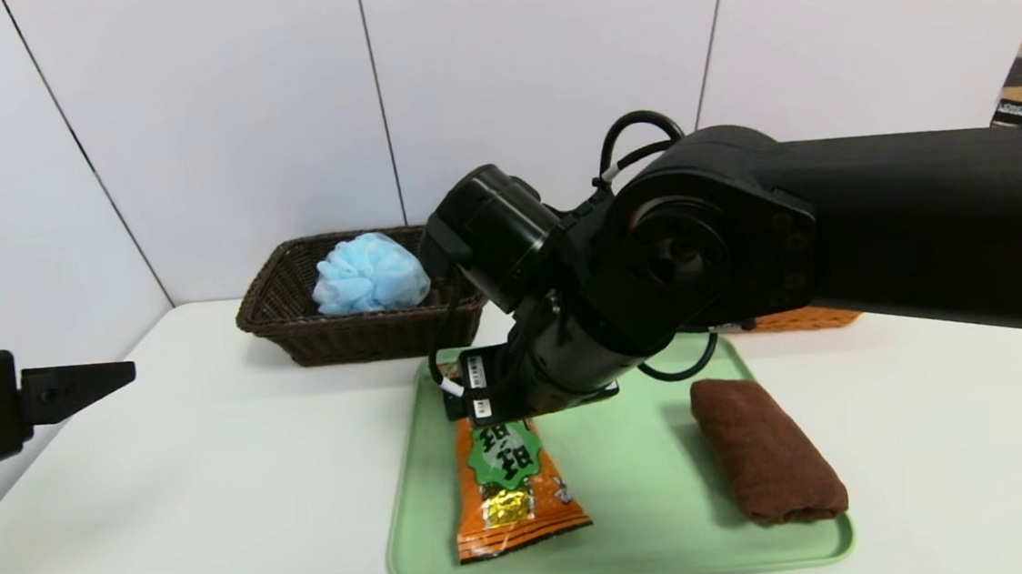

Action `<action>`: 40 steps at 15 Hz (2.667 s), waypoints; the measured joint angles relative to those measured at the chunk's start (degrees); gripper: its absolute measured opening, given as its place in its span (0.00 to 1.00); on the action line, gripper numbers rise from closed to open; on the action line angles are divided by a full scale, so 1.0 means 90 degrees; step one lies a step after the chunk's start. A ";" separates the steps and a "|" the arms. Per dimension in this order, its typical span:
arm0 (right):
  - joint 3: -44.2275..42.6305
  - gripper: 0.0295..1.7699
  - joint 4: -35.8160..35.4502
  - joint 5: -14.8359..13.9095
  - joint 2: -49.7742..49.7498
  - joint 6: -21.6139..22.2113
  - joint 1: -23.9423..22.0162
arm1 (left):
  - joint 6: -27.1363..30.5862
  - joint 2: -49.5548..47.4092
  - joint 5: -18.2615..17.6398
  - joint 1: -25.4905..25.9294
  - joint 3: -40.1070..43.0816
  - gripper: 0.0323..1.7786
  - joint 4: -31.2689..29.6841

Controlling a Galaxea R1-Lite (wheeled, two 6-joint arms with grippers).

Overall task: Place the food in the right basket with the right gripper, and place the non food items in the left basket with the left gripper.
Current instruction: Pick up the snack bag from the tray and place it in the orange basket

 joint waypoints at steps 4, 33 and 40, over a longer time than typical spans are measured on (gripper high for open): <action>0.0003 0.97 -0.0207 -0.0049 0.0297 -0.0079 0.0003 | -0.0018 -0.0573 -0.0015 0.0307 0.0501 0.95 0.0000; -0.0008 0.97 -0.0605 -0.0463 0.1260 -0.0780 -0.0012 | -0.0012 -0.1085 -0.0035 0.0354 0.0989 0.95 -0.0003; -0.0008 0.83 -0.0608 -0.0463 0.1268 -0.0787 -0.0041 | -0.0015 -0.1088 -0.0037 0.0354 0.1020 0.95 -0.0007</action>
